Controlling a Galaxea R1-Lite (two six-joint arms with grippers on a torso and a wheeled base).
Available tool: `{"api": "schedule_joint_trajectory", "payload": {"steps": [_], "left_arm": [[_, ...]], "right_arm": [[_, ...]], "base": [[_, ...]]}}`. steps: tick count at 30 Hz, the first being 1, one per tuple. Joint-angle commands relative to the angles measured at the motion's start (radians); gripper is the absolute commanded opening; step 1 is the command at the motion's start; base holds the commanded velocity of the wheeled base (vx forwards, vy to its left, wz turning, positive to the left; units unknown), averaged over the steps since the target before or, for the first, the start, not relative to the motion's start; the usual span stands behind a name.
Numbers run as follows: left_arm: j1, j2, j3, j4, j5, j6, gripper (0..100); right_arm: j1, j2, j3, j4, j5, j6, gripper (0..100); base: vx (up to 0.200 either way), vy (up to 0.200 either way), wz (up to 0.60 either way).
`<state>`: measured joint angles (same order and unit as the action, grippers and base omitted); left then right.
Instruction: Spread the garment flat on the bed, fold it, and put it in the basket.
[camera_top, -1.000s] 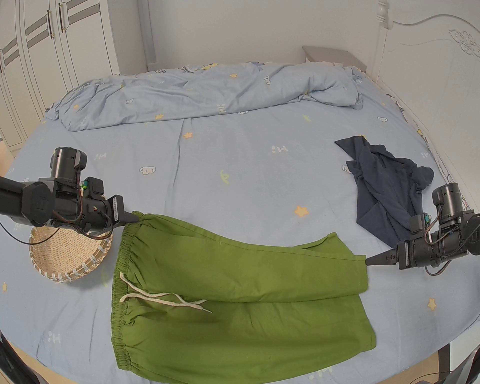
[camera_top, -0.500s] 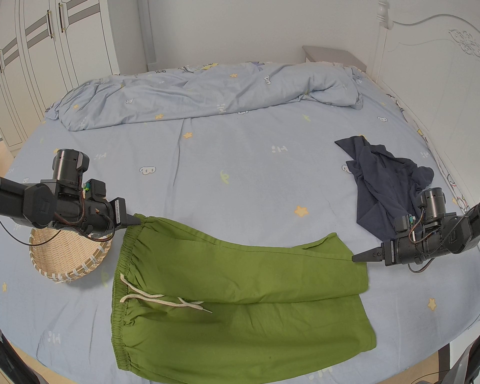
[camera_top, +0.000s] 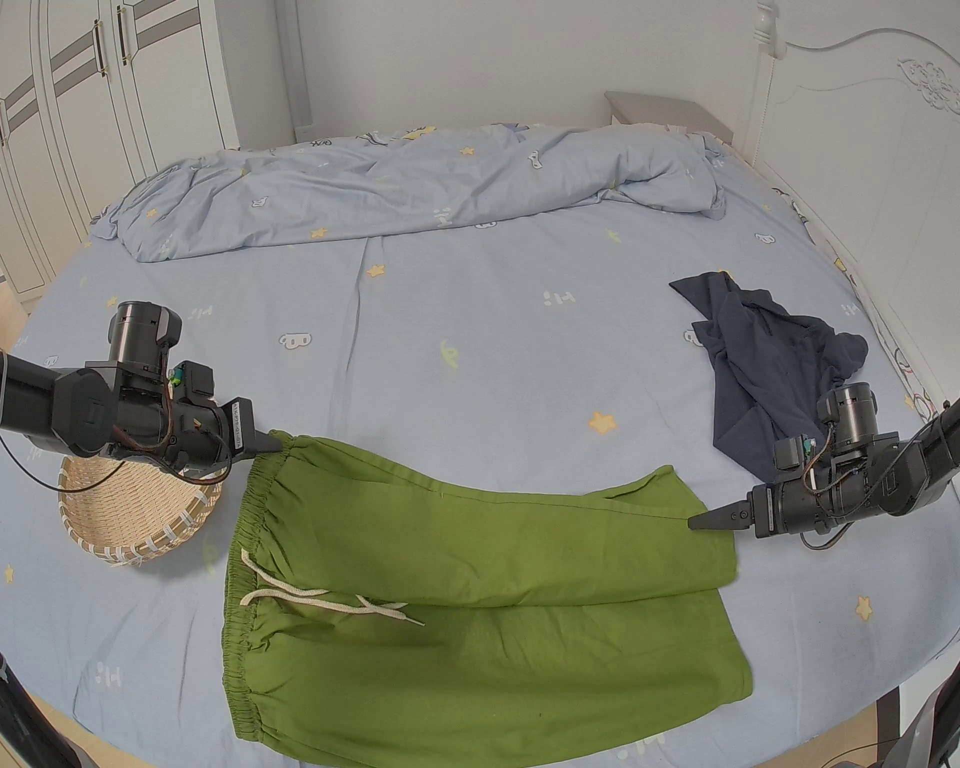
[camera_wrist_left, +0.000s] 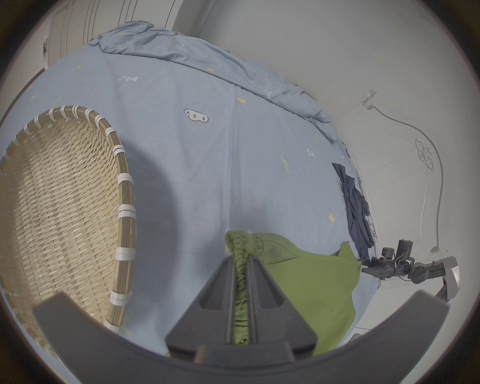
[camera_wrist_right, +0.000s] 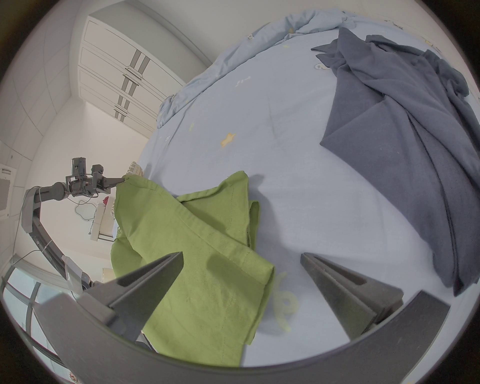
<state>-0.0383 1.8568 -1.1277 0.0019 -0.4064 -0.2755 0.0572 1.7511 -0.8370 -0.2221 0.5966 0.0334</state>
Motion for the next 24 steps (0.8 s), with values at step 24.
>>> {"api": "schedule_joint_trajectory", "payload": {"steps": [24], "left_arm": [[0.014, -0.016, 0.005, -0.025, 0.003, 0.004, 0]], "right_arm": [[0.004, -0.154, -0.034, -0.019, -0.110, -0.001, 0]], "base": [[0.000, 0.000, 0.00]]}}
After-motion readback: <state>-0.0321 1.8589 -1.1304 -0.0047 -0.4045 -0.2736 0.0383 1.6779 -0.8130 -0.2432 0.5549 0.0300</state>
